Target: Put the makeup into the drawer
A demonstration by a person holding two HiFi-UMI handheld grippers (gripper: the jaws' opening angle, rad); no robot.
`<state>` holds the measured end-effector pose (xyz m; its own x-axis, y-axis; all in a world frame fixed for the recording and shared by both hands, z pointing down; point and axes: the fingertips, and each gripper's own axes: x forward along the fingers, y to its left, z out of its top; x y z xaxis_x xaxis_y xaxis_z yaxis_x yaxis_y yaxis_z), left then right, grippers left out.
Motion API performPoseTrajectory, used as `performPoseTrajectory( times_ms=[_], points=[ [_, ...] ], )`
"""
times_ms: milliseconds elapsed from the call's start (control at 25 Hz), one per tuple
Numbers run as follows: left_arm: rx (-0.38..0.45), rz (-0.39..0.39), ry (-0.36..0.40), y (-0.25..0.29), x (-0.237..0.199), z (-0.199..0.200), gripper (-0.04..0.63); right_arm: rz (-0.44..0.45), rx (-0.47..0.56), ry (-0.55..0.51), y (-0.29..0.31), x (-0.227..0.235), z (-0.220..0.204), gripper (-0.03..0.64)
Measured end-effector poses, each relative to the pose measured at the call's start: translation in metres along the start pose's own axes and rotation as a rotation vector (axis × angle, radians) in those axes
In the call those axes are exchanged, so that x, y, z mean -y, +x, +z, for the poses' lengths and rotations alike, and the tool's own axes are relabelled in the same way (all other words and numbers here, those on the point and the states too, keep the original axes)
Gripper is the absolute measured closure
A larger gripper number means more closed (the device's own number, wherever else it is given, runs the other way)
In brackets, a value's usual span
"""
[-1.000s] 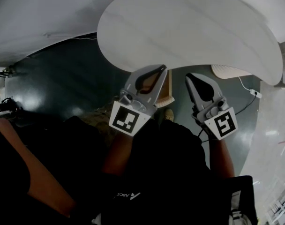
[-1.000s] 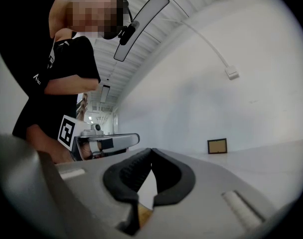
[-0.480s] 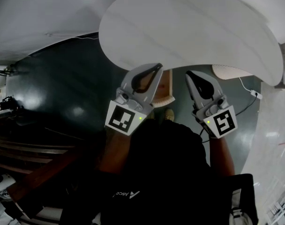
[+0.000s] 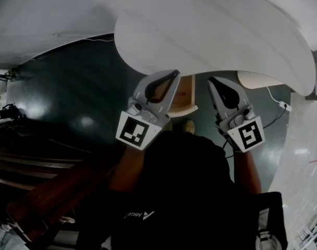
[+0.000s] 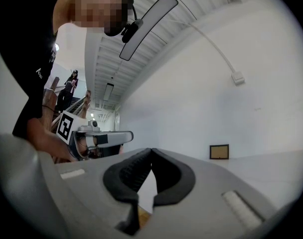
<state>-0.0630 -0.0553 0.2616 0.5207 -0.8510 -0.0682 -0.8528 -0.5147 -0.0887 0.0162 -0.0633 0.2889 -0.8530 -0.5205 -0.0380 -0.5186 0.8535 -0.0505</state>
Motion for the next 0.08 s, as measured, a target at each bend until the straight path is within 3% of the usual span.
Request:
performPoseTrajectory(
  times_ms=[80],
  points=[
    [0.002, -0.002, 0.002, -0.0003, -0.0001, 0.0004, 0.584, 0.002, 0.0, -0.002, 0.0006, -0.0004, -0.0001, 0.614]
  ],
)
